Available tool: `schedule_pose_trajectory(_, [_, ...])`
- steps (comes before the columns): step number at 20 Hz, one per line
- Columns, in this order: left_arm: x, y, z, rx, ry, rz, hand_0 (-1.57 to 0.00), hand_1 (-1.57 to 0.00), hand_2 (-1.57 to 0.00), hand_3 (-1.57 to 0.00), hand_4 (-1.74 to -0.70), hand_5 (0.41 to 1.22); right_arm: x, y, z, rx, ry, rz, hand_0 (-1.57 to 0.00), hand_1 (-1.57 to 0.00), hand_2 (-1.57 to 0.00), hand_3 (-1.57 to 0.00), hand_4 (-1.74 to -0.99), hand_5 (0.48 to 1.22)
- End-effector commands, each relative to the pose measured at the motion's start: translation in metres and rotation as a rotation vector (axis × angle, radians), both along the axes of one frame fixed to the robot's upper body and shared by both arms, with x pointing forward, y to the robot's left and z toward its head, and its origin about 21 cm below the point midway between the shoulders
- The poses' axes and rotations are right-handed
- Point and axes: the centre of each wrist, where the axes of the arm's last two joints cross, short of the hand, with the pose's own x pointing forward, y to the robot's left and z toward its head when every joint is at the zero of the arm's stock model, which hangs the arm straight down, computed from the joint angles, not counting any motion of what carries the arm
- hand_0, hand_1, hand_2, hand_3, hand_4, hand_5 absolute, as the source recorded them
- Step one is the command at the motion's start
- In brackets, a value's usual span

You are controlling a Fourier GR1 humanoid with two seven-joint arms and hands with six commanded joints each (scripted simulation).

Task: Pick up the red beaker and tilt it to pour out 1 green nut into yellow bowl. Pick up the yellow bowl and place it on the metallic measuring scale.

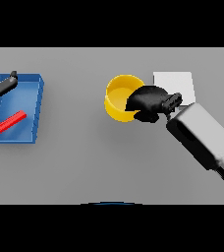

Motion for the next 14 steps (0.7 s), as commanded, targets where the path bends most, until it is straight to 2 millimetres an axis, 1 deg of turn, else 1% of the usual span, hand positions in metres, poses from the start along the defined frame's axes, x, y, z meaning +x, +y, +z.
schedule_pose_trajectory(1, [0.001,-0.001,-0.001,-0.008,-0.001,-0.001,0.00,0.00,0.00,0.00,-0.80,0.723,-0.002,-0.003,0.004,0.004,0.000,-0.012,-1.56,-1.56,-1.55,-1.29,-1.723,1.219])
schedule_pose_trajectory(2, [-0.002,0.002,0.001,-0.005,-0.005,-0.005,0.00,0.00,0.00,0.00,-0.81,0.723,-0.004,-0.007,0.005,0.006,0.004,-0.018,-1.57,-1.57,-1.55,-1.26,-1.721,1.219])
schedule_pose_trajectory(3, [-0.004,0.004,-0.002,-0.008,-0.001,-0.001,0.00,0.00,0.00,0.00,-0.81,0.723,-0.006,-0.012,0.007,0.007,0.007,-0.021,-1.57,-1.57,-1.56,-1.25,-1.720,1.219])
schedule_pose_trajectory(4, [-0.003,0.007,0.002,0.006,-0.002,0.001,0.00,0.00,0.00,0.00,-0.80,0.723,-0.009,-0.015,0.009,0.007,0.016,-0.019,-1.57,-1.57,-1.56,-1.25,-1.720,1.219])
schedule_pose_trajectory(5, [-0.003,0.007,0.002,0.011,-0.001,0.000,0.00,0.00,0.00,0.00,-0.80,0.723,-0.010,-0.022,0.014,0.010,0.000,-0.012,-1.57,-1.57,-1.56,-1.24,-1.719,1.220])
schedule_pose_trajectory(7, [-0.003,0.005,0.003,0.006,-0.012,-0.001,0.00,0.00,0.00,0.00,-0.80,0.730,-0.001,-0.027,0.026,0.002,-0.064,-0.030,-1.57,-1.57,-1.57,-1.26,-1.719,1.220])
schedule_pose_trajectory(8, [-0.005,0.005,0.002,0.002,-0.013,0.001,0.00,0.00,0.00,0.00,-0.81,0.735,0.001,-0.030,0.029,0.007,-0.083,-0.038,-1.57,-1.57,-1.57,-1.32,-1.720,1.220])
schedule_pose_trajectory(9, [-0.007,0.006,0.004,0.001,-0.017,0.004,0.00,0.00,0.00,0.00,-0.81,0.741,0.004,-0.033,0.031,0.005,-0.095,-0.052,-1.57,-1.57,-1.57,-1.33,-1.720,1.221])
schedule_pose_trajectory(11, [-0.007,0.007,0.002,0.014,-0.005,0.014,0.00,0.00,0.00,0.00,-0.80,0.737,0.013,-0.049,0.032,-0.002,-0.122,-0.106,-1.57,-1.57,-1.57,-1.27,-1.719,1.221])
schedule_pose_trajectory(12, [-0.007,0.004,0.005,0.019,-0.008,0.011,0.00,0.00,0.00,0.00,-0.80,0.734,0.016,-0.054,0.029,0.003,-0.136,-0.129,-1.57,-1.57,-1.57,-1.26,-1.719,1.221])
schedule_pose_trajectory(13, [-0.005,0.002,0.009,0.021,-0.008,0.012,0.00,0.00,0.00,0.00,-0.80,0.735,0.022,-0.062,0.031,0.002,-0.142,-0.147,-1.57,-1.57,-1.57,-1.24,-1.720,1.221])
schedule_pose_trajectory(14, [-0.007,-0.001,0.009,0.017,-0.003,0.015,0.00,0.00,0.00,0.00,-0.81,0.739,0.028,-0.069,0.032,-0.001,-0.150,-0.181,-1.57,-1.57,-1.57,-1.23,-1.720,1.221])
